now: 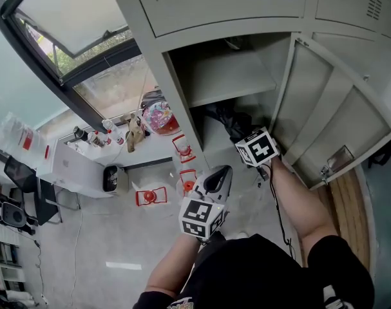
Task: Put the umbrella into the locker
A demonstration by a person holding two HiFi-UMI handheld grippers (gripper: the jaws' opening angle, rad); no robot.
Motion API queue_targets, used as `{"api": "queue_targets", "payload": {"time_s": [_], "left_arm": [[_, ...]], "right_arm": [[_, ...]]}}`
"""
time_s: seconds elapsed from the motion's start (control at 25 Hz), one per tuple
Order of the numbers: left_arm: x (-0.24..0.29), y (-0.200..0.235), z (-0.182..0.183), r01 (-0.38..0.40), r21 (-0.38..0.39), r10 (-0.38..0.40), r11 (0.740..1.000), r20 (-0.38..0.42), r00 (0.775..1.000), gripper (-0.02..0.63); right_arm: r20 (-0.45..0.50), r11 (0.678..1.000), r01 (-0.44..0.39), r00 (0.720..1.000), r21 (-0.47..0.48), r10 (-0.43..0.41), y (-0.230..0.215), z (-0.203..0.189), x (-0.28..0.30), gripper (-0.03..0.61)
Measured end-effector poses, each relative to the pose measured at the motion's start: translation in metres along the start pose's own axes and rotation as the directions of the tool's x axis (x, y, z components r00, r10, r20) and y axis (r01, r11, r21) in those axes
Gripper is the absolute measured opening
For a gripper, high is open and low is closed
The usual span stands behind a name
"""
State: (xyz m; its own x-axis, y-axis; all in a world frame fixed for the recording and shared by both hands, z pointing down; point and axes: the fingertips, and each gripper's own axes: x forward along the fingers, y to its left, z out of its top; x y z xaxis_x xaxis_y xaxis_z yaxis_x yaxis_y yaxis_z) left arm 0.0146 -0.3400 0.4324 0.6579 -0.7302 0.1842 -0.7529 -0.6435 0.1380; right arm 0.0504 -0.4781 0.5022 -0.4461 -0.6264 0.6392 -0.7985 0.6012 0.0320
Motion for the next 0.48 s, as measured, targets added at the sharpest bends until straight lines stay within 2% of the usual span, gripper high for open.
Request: {"api": "queue_targets", "payload": {"time_s": [0.48], "left_arm": [[0.019, 0.027, 0.001, 0.027, -0.010, -0.027, 1.000, -0.013, 1.000, 0.017]], "right_arm": [[-0.065, 0.998, 0.049, 0.997, -0.029, -0.051, -0.021, 0.007, 0.040, 0.222]]}}
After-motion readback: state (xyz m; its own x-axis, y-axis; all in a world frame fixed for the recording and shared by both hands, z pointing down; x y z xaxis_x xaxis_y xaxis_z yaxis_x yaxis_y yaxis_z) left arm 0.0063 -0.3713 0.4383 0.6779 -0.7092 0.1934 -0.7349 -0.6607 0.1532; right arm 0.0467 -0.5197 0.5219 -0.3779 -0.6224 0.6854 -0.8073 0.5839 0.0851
